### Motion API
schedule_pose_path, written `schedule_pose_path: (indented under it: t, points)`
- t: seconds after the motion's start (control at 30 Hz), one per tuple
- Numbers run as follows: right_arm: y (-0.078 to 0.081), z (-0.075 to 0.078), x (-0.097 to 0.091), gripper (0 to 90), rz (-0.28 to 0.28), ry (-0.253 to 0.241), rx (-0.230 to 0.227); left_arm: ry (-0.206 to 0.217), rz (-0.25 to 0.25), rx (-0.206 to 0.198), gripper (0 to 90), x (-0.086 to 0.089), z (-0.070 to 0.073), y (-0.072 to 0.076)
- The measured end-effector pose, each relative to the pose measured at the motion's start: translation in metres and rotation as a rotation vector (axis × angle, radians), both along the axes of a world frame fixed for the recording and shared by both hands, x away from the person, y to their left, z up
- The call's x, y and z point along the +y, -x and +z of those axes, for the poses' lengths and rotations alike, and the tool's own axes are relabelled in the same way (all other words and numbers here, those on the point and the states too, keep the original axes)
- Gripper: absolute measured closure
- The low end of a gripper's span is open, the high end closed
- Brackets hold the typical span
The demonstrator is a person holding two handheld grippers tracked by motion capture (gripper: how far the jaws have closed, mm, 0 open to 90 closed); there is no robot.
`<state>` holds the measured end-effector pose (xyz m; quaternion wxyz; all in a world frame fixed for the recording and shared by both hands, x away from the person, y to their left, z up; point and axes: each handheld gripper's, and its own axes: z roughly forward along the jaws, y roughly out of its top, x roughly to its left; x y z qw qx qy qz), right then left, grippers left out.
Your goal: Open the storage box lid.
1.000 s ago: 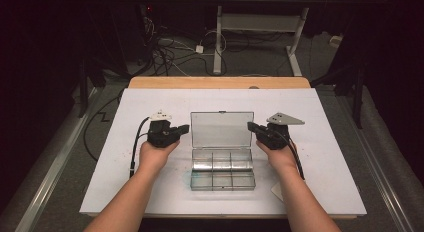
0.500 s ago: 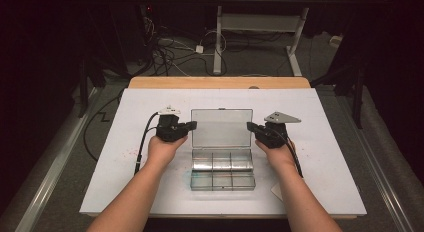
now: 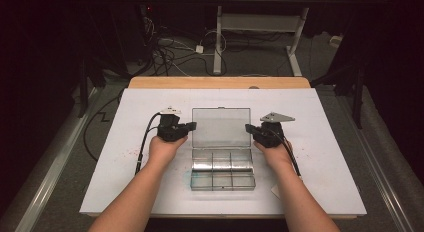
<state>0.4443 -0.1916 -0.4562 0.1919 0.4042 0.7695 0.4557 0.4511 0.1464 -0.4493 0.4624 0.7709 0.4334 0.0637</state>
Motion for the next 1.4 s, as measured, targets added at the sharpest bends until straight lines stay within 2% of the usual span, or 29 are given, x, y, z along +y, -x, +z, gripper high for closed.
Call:
schedule_pose_path:
  t: [0.1,0.4,0.67,0.77,0.93,1.03,1.23,1.4]
  points:
    - [-0.002,-0.004,0.001,90.0,-0.007,0.019,0.008,-0.039,0.003,0.000,87.7,-0.002,-0.004,-0.001]
    - [-0.006,-0.012,0.003,90.0,-0.014,0.058,0.075,-0.103,0.009,0.045,87.7,-0.005,-0.013,-0.004]
    - [-0.006,-0.015,0.003,90.0,-0.020,0.119,0.119,-0.169,0.012,0.092,87.8,-0.008,-0.019,-0.005]
    - [-0.006,-0.017,0.005,90.0,-0.018,0.152,0.123,-0.188,0.013,0.106,87.8,-0.009,-0.020,-0.005]
    - [-0.005,-0.019,0.006,90.0,-0.014,0.168,0.141,-0.227,0.010,0.124,87.8,-0.010,-0.020,-0.004]
    - [-0.004,-0.018,0.006,90.0,-0.019,0.174,0.145,-0.250,-0.007,0.115,87.8,-0.008,-0.021,-0.002]
    - [0.000,-0.017,0.001,90.0,-0.023,0.189,0.148,-0.237,-0.012,0.110,87.8,-0.001,-0.020,0.006]
    - [0.006,-0.014,-0.003,90.0,-0.023,0.171,0.134,-0.224,-0.017,0.094,87.8,0.007,-0.022,0.014]
